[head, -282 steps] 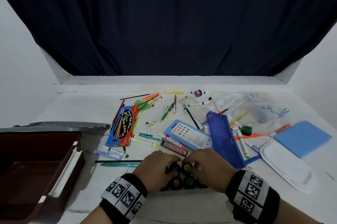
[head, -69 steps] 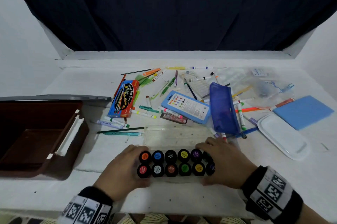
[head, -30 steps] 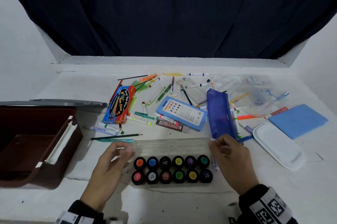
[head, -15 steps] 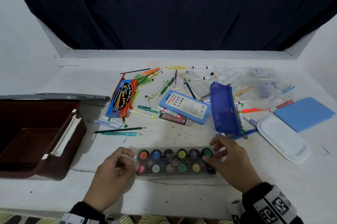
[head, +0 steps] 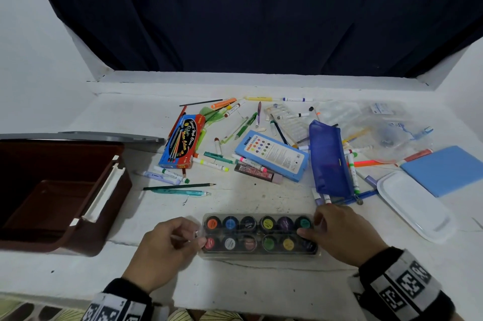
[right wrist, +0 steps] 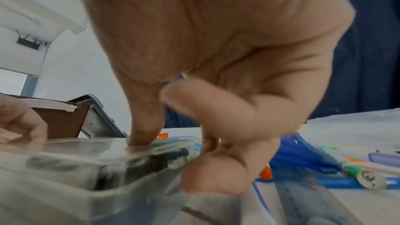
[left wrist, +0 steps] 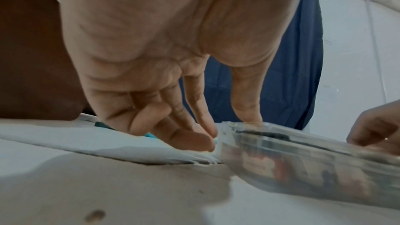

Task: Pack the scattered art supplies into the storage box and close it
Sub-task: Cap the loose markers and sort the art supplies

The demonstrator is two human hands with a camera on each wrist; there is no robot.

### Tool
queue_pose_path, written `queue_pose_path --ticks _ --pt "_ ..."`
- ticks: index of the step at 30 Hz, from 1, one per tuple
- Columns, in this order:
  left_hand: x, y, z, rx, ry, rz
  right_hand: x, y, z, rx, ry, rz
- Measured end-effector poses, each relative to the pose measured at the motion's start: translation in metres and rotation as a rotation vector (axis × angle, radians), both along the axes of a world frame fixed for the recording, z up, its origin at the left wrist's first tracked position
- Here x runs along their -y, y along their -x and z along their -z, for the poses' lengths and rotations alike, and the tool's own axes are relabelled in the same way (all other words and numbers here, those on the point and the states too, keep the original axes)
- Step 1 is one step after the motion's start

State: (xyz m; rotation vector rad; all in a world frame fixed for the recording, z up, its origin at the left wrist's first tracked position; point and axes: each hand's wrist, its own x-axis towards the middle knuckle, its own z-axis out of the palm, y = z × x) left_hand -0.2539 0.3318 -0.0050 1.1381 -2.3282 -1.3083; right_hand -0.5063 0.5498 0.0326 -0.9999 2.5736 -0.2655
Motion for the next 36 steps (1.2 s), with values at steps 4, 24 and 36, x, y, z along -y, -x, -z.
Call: queue_pose_path --ticks 4,24,36 --pt "-0.007 0.002 0.000 -0.011 0.108 -0.035 0.000 -0.001 -0.003 0.095 0.068 0.035" --pt "-0.008 0.003 0.005 -0.032 0.147 0.025 0.000 -0.016 0.000 -0.005 0.108 0.012" --pt "-0.010 0.006 -0.004 0.026 0.184 0.050 0.004 -0.025 -0.012 -0.157 0.045 -0.155"
